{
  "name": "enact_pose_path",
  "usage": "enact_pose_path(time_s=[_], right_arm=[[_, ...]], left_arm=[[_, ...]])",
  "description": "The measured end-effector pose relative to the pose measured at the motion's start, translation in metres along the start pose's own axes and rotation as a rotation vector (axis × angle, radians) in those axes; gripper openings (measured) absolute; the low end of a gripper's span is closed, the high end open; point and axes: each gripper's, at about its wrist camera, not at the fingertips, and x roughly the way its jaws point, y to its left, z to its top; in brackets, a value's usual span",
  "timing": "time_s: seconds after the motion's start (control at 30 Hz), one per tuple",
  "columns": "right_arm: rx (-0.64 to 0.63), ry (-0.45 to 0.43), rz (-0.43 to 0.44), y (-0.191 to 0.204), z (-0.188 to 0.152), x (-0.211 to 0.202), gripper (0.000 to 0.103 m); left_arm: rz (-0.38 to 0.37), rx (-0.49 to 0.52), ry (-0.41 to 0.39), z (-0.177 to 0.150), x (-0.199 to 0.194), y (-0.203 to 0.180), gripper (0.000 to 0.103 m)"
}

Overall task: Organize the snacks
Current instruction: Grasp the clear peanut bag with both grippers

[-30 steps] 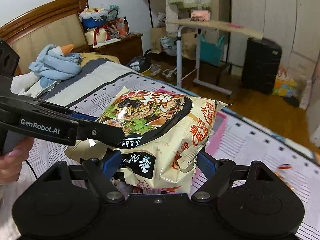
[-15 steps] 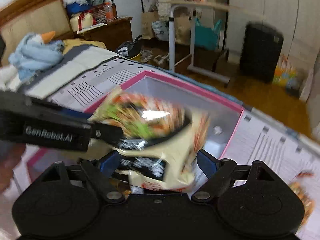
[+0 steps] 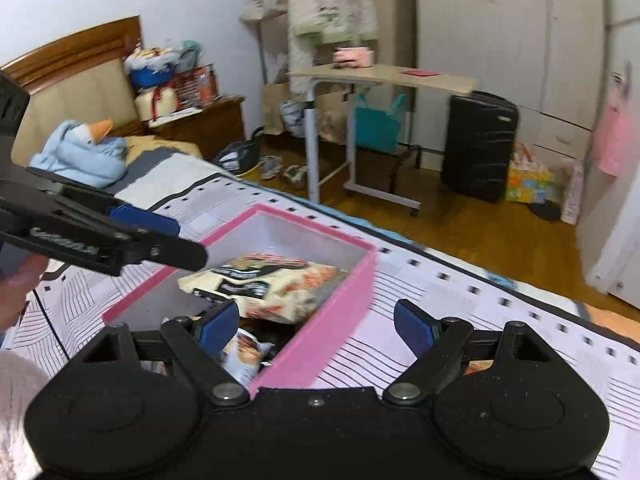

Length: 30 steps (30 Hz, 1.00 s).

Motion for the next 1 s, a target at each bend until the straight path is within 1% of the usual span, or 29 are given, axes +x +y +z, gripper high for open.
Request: enact_pose_path(time_s=[0.07, 0.13, 0.2, 0.33, 0.4, 0.47, 0.5, 0.57, 0.7, 0.8, 0.87, 0.9, 0.97, 1.0], right_arm=[[-0.012, -0.022, -0.069, -0.013, -0.008, -0.01, 0.088], [-0.008, -0.028, -0.111, -0.027, -0.016, -0.016, 0.088], [0.034, -0.029, -0.123, -0.046, -0.024, -0.02, 0.088], [0.187, 0.019, -0.117, -0.081, -0.044, -0.011, 0.088], [0.2, 0.03, -0.129, -0.089, -0.061, 0.0, 0.085], [0.193, 0.037, -0.153, -0.093, -0.083, 0.016, 0.083], [0.212, 0.04, -0.156, -0.095, -0.092, 0.022, 0.083], [0.263, 0.034, -0.116, -0.1, -0.112, 0.036, 0.083], [0.334, 0.022, -0.122, -0.105, -0.133, 0.064, 0.083], [0.366, 0.01, -0.104, -0.109, -0.141, 0.082, 0.083], [0.367, 0.025, -0.088, -0.11, -0.144, 0.092, 0.082], [0.358, 0.032, -0.076, -0.109, -0.144, 0.097, 0.075], [0.343, 0.041, -0.07, -0.11, -0.145, 0.103, 0.073], [0.343, 0.045, -0.074, -0.11, -0.145, 0.105, 0.072]], left_arm=[[-0.07, 0.012, 0.042, 0.009, 0.002, -0.018, 0.053], [-0.12, 0.035, 0.077, 0.015, 0.006, -0.04, 0.053], [-0.145, 0.048, 0.095, 0.023, 0.016, -0.061, 0.053], [-0.173, 0.071, 0.095, 0.031, 0.042, -0.097, 0.053], [-0.187, 0.051, 0.119, 0.033, 0.065, -0.11, 0.053], [-0.173, 0.046, 0.163, 0.029, 0.089, -0.122, 0.051], [-0.168, 0.054, 0.18, 0.026, 0.1, -0.129, 0.051], [-0.156, 0.068, 0.203, 0.018, 0.12, -0.139, 0.051], [-0.127, 0.039, 0.236, 0.002, 0.16, -0.148, 0.051], [-0.101, 0.01, 0.236, -0.008, 0.19, -0.151, 0.051], [-0.08, -0.01, 0.218, -0.014, 0.21, -0.152, 0.051], [-0.052, -0.023, 0.206, -0.018, 0.217, -0.151, 0.051], [0.023, -0.048, 0.183, -0.025, 0.23, -0.15, 0.051], [0.026, -0.058, 0.187, -0.028, 0.236, -0.149, 0.051]])
